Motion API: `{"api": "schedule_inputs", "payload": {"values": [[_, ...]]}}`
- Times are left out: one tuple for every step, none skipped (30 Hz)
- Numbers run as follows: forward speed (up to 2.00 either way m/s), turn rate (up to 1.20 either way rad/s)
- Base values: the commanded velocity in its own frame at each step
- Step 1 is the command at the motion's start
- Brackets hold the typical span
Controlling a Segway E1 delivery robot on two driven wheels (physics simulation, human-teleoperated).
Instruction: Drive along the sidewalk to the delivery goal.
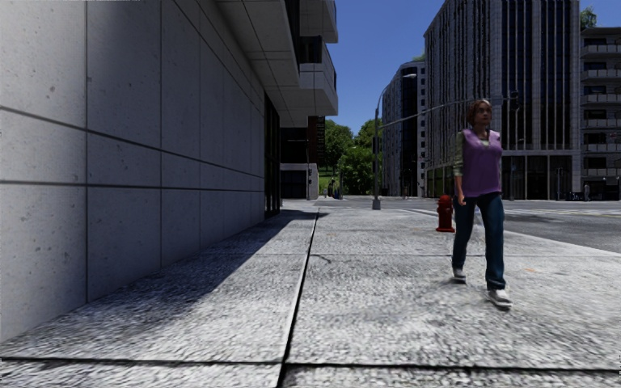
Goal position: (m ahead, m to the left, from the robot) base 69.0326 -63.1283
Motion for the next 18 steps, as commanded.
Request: {"api": "schedule_inputs", "payload": {"values": [[2.00,0.00],[2.00,0.00],[2.00,0.00],[2.00,0.00],[2.00,0.00],[2.00,0.00],[2.00,0.00],[2.00,0.00],[2.00,0.00],[2.00,0.00],[2.00,0.00],[2.00,0.00],[2.00,-0.07],[2.00,-0.07],[2.00,-0.17],[2.00,-0.20],[2.00,-0.21],[2.00,-0.21]]}}
